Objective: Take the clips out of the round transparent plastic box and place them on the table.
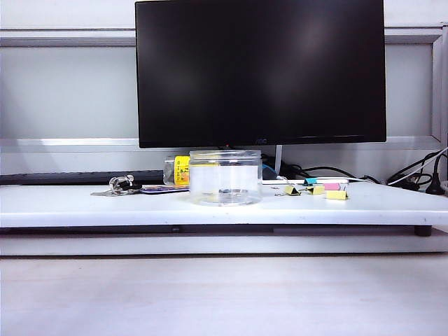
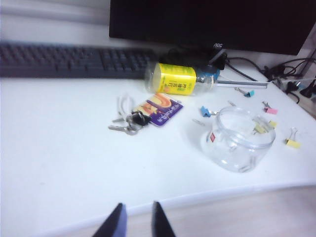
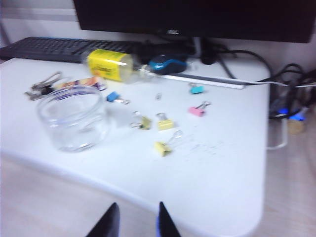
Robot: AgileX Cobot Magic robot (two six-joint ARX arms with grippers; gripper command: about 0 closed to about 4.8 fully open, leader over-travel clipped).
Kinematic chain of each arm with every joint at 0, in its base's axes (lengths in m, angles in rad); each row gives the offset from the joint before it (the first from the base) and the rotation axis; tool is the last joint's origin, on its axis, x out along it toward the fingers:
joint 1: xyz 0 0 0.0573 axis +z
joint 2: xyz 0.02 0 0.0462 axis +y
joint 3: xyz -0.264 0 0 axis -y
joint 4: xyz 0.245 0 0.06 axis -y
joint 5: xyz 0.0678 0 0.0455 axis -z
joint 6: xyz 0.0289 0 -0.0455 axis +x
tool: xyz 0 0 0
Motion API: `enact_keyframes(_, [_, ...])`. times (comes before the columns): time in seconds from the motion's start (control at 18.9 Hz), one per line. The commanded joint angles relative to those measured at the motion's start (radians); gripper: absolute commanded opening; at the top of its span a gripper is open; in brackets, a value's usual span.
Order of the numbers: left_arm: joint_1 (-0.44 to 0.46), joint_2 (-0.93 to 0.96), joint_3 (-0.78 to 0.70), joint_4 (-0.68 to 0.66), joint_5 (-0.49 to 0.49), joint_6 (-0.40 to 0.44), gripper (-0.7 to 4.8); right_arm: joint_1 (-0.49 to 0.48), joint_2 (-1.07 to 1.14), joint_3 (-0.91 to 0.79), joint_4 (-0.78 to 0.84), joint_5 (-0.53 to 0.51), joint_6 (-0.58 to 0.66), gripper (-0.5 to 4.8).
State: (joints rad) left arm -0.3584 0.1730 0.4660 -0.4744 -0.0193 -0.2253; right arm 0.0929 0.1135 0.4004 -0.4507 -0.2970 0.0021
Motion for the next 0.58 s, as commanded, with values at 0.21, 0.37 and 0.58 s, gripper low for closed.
enact_keyframes(0.21, [0.000, 0.000, -0.216, 0.379, 0.002, 0.017, 0.80, 0.001, -0.013, -0.099, 0.272, 0.003, 0.035, 1.03])
enact_keyframes(0.37, [0.000, 0.000, -0.307, 0.515, 0.068, 0.132, 0.79, 0.001, -0.019, -0.167, 0.362, 0.003, 0.051, 1.03])
enact_keyframes(0.58, [0.000, 0.000, -0.376, 0.610, 0.176, 0.218, 0.45, 0.001, -0.019, -0.247, 0.381, 0.002, 0.050, 1.03])
